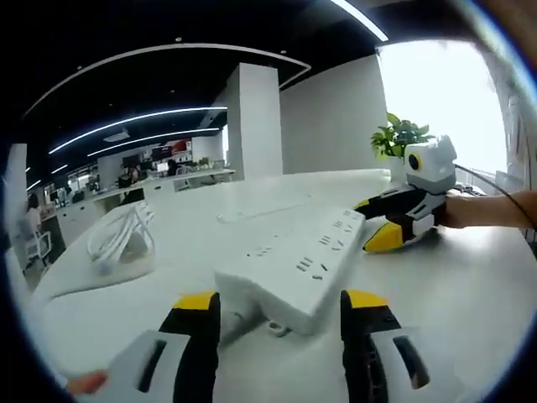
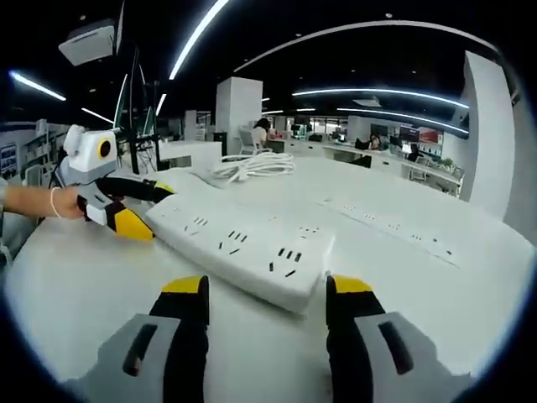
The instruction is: Straighten the power strip on the desk, plug the charger into it
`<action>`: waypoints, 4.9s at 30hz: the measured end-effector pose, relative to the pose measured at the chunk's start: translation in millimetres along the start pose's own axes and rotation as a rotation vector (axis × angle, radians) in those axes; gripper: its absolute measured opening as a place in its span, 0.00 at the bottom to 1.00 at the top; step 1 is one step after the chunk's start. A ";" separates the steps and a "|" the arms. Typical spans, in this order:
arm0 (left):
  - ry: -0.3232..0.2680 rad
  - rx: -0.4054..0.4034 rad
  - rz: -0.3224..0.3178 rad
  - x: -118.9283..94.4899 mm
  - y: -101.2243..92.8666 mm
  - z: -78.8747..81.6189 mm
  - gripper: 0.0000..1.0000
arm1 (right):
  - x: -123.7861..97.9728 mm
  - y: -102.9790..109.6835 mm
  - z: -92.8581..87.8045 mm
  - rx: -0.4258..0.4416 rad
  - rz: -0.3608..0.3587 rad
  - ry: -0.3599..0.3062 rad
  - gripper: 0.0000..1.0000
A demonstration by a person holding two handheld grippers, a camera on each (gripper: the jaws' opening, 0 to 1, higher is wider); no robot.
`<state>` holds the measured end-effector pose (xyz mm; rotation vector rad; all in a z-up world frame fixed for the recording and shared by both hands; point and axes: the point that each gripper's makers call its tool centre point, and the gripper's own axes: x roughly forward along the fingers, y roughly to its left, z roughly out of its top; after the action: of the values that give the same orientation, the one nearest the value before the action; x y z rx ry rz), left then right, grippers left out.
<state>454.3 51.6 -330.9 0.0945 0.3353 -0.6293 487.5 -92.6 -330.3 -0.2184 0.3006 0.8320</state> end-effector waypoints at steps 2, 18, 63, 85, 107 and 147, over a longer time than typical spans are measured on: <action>0.001 0.002 0.000 0.5 0.1 0.2 0.57 | 0.7 0.3 0.1 -0.001 0.003 0.001 0.54; 0.005 0.022 -0.010 3.1 -3.0 1.1 0.53 | -2.0 1.3 1.3 0.013 0.001 -0.008 0.46; -0.001 0.062 -0.160 9.9 -7.1 3.2 0.52 | -20.1 1.4 -1.4 0.137 -0.154 -0.028 0.46; -0.002 0.088 -0.243 14.6 -15.0 4.9 0.52 | -34.3 4.4 -6.1 0.162 -0.242 -0.023 0.46; 0.030 0.099 -0.295 19.8 -18.3 5.6 0.51 | -43.0 5.7 -10.2 0.169 -0.283 -0.017 0.44; 0.019 0.131 -0.373 26.8 -21.0 8.8 0.51 | -54.9 9.8 -13.4 0.186 -0.333 -0.003 0.45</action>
<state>464.6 18.0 -331.3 0.1652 0.3326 -1.0205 442.9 -128.1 -324.5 -0.0893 0.3267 0.4721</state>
